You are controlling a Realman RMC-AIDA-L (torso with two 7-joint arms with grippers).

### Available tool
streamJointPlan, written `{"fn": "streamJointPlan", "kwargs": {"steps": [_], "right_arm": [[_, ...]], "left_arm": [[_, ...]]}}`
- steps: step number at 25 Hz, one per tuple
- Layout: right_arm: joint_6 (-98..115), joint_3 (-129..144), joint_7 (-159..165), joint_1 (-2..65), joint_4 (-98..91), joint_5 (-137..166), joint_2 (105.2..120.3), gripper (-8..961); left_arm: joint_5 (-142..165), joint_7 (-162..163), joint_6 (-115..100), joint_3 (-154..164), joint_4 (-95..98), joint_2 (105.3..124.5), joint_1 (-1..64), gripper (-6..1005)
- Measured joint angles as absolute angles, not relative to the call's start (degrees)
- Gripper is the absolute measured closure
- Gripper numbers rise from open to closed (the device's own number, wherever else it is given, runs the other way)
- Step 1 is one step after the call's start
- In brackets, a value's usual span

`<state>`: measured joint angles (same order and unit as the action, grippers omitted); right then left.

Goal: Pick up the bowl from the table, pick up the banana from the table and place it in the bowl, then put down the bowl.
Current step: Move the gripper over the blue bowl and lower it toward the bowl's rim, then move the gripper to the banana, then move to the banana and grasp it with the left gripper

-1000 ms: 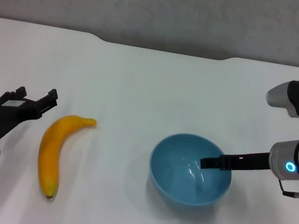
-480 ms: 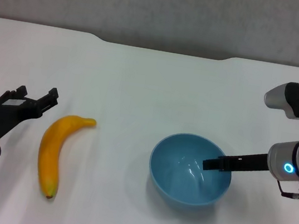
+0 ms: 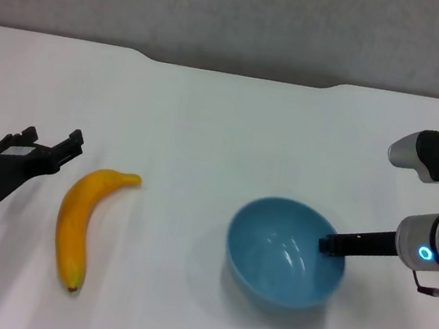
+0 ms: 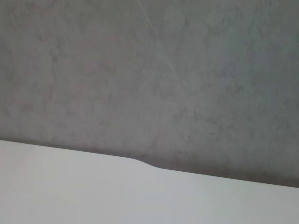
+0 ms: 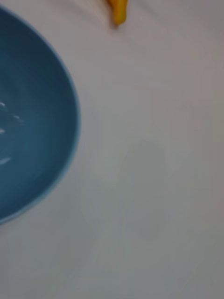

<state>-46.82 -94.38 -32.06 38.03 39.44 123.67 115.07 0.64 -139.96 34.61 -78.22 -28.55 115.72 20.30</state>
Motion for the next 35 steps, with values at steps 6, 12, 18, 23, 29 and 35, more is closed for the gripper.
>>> {"fn": "streamJointPlan", "kwargs": {"steps": [6,12,18,23,29,35], "right_arm": [[-44.84,-94.38,-32.22,37.65,39.37,124.67,115.15,920],[-43.09,-94.41,-32.23,35.38,41.25,124.14,115.27,920],[-43.03,-94.41,-32.06,33.19,45.38,124.10,115.31,920],[-43.56,-94.57,-31.93,31.47,48.77,124.10,115.24,921],[-43.87,-94.50,-31.87,31.28,49.74,124.10,115.22,921],[-43.87,-94.50,-31.76,31.57,49.78,124.10,115.22,921]], "left_arm": [[0.58,-139.94,34.55,-78.22,-28.50,115.64,20.30,122],[1.02,-140.04,32.75,-77.74,-28.94,115.59,20.30,122],[8.15,-136.06,20.36,-76.31,-37.97,115.33,19.94,122],[13.70,-132.17,-3.73,-70.28,-56.48,114.15,18.06,122],[5.46,-137.69,-21.71,-66.94,-67.05,112.47,18.94,123],[-11.47,-160.70,-39.35,-74.35,-71.05,114.58,22.39,123]]}}
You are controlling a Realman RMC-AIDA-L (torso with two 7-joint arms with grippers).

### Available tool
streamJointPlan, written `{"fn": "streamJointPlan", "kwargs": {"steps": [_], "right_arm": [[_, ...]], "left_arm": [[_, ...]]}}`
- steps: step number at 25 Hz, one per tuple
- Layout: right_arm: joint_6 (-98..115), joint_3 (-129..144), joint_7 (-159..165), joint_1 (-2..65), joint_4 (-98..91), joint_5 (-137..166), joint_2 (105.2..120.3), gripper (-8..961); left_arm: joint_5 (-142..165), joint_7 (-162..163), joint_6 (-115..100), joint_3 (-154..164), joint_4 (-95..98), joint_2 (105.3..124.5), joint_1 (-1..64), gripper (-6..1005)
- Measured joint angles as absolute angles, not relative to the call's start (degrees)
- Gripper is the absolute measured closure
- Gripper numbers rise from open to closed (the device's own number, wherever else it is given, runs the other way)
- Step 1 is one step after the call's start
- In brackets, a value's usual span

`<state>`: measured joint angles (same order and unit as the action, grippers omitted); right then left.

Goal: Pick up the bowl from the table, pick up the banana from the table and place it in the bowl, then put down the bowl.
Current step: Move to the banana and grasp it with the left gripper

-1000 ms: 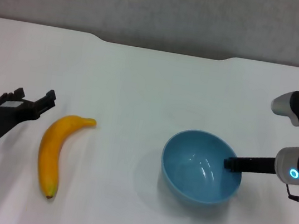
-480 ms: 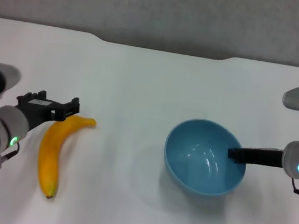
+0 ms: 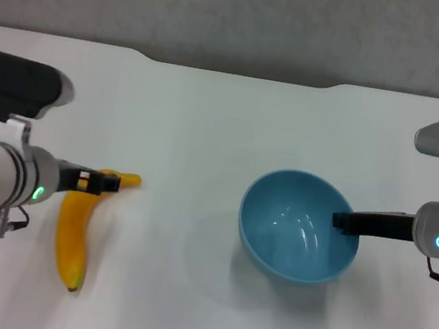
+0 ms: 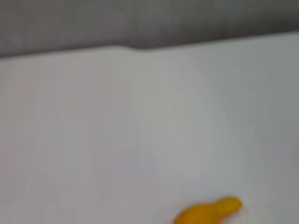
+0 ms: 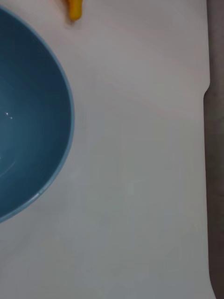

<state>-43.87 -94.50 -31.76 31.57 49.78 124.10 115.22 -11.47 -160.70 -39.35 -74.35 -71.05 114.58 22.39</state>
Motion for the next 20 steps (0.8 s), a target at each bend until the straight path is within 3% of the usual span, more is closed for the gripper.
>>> {"fn": "streamJointPlan", "kwargs": {"steps": [4,20], "right_arm": [[-43.64,-94.46,-31.75,31.57,49.88,124.10,115.24,920],[-44.45,-94.99,-31.71,31.35,51.31,123.43,115.09,920]], "left_arm": [[-10.34,-163.20,-43.64,-76.57,-69.49,115.99,23.86,123],[-9.91,-162.92,-43.27,-74.83,-67.14,116.54,25.66,122]]}}
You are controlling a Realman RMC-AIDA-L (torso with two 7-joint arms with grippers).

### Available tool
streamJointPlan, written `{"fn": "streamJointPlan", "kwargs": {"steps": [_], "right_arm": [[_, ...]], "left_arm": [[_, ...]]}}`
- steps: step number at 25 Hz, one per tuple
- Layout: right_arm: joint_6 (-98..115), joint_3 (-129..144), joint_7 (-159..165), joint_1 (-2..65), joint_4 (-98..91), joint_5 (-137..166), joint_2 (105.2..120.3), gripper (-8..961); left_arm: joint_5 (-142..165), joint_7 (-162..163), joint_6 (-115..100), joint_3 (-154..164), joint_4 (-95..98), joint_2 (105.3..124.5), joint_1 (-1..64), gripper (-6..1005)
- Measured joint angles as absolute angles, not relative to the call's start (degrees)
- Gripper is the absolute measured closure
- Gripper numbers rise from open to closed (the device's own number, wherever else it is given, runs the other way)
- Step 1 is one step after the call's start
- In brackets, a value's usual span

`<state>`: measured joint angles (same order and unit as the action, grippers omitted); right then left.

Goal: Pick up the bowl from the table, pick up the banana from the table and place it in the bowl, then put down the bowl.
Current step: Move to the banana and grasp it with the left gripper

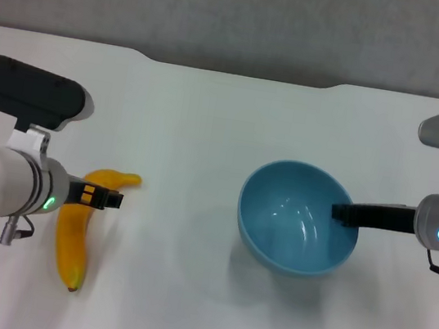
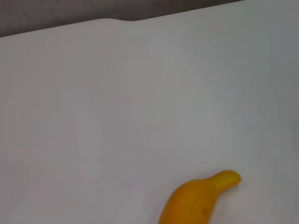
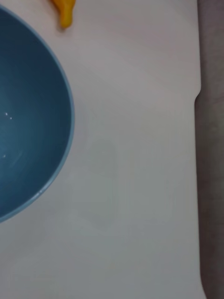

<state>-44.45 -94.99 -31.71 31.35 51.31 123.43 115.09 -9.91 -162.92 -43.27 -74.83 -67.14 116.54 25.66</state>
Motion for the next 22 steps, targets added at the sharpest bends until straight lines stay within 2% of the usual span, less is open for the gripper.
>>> {"fn": "streamJointPlan", "kwargs": {"steps": [22], "right_arm": [[-44.93,-94.52,-31.55,30.83,54.28,123.30,115.26,920]], "left_arm": [[-10.08,-161.64,-41.81,-75.41,-61.74,116.50,27.13,113]]}}
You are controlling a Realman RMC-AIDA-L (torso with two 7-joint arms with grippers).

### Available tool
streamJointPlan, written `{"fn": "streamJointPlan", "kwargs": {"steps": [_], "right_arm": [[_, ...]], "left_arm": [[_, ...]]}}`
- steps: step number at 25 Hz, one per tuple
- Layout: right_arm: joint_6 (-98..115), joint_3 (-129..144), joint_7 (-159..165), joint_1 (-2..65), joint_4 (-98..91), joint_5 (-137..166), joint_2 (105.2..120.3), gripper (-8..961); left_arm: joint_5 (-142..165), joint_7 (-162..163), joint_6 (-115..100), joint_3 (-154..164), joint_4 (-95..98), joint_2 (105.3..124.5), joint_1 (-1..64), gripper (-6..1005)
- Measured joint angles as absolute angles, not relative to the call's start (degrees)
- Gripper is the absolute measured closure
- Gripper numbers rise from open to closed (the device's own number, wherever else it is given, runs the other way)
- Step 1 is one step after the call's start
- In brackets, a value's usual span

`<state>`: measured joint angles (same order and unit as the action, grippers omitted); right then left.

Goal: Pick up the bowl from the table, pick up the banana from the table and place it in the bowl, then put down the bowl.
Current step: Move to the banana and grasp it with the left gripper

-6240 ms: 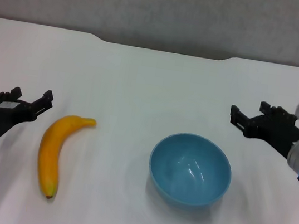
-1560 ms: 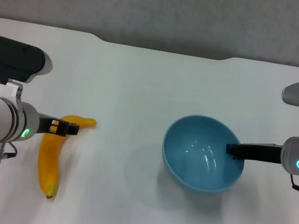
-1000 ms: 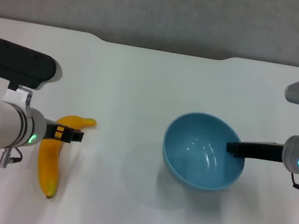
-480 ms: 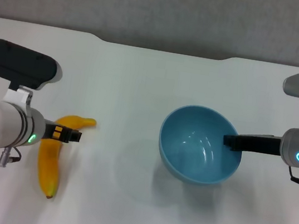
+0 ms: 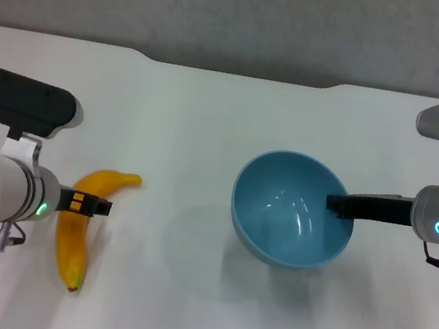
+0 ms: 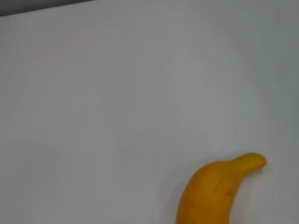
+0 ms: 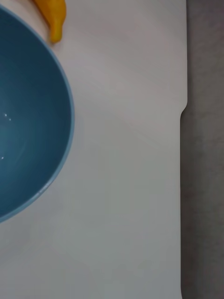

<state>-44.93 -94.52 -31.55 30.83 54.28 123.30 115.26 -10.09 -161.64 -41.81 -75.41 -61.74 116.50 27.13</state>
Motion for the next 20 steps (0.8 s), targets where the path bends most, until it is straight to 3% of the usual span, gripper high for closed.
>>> {"fn": "streamJointPlan", "kwargs": {"steps": [10,20], "right_arm": [[-45.03,-94.48,-31.55,30.77,54.41,123.30,115.31,920],[-44.67,-94.26,-31.60,30.63,54.41,123.31,115.40,921]], "left_arm": [[-12.11,-161.54,-41.76,-75.70,-58.37,116.49,28.29,121],[-12.25,-161.51,-40.89,-76.06,-57.86,116.45,28.30,272]]}}
